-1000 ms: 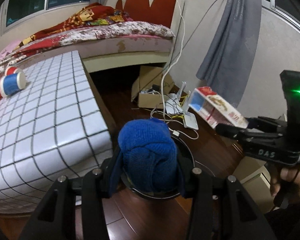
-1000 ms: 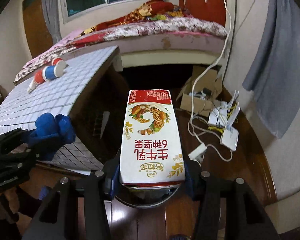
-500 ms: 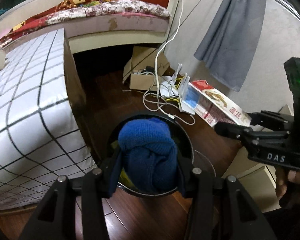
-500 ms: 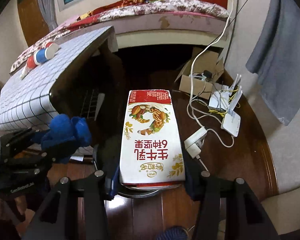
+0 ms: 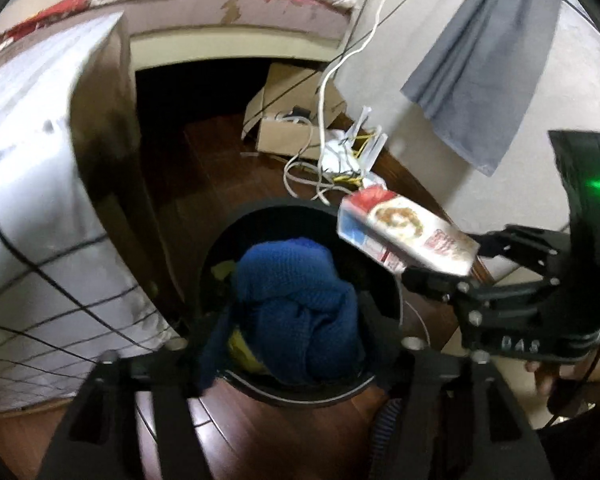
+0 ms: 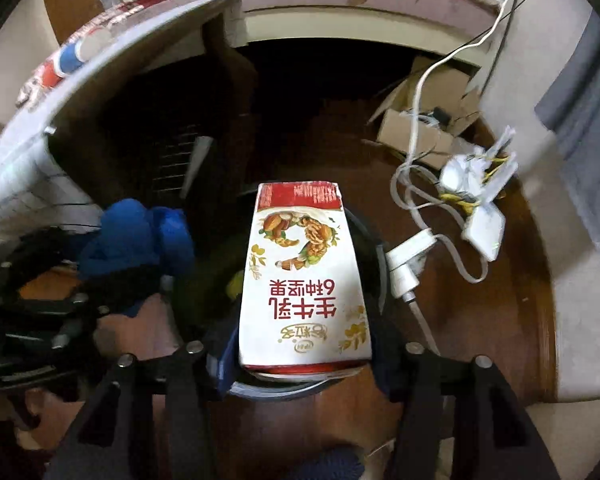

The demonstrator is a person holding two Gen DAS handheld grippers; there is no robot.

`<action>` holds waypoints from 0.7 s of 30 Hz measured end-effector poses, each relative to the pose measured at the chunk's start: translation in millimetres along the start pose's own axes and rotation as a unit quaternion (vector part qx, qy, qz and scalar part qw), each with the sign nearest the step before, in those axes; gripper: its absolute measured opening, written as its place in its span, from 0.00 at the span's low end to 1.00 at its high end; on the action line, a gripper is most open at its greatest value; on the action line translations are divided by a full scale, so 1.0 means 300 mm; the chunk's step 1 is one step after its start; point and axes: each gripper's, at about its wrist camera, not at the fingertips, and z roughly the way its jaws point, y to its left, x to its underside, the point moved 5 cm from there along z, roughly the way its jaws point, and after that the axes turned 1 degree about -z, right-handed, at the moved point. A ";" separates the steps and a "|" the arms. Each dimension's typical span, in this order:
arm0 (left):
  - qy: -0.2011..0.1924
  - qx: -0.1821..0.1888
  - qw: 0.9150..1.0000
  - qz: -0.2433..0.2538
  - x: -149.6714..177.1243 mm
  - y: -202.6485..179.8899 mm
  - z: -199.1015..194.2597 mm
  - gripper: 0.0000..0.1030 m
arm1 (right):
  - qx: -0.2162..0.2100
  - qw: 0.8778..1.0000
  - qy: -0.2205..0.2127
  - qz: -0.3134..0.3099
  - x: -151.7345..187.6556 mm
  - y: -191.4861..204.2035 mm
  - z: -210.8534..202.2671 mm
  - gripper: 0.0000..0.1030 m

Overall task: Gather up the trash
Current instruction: 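Open both tools to drop the sock and carton into the bin, then move both tools back over the table toward the cups and tissue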

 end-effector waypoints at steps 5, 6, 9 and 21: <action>0.007 -0.016 1.000 -0.010 0.019 0.016 0.019 0.70 | 0.034 0.999 0.026 0.008 0.030 -0.053 0.020 0.81; 0.008 -0.020 1.000 -0.010 0.022 0.020 0.017 0.72 | 0.035 0.999 0.027 0.011 0.032 -0.061 0.017 0.81; 0.007 -0.035 0.999 -0.013 0.036 0.036 0.003 0.75 | 0.038 0.999 0.032 0.020 0.041 -0.080 0.010 0.81; -0.013 -0.074 0.997 -0.004 0.050 0.054 -0.098 0.93 | 0.045 0.999 0.019 -0.012 0.046 -0.006 -0.058 0.99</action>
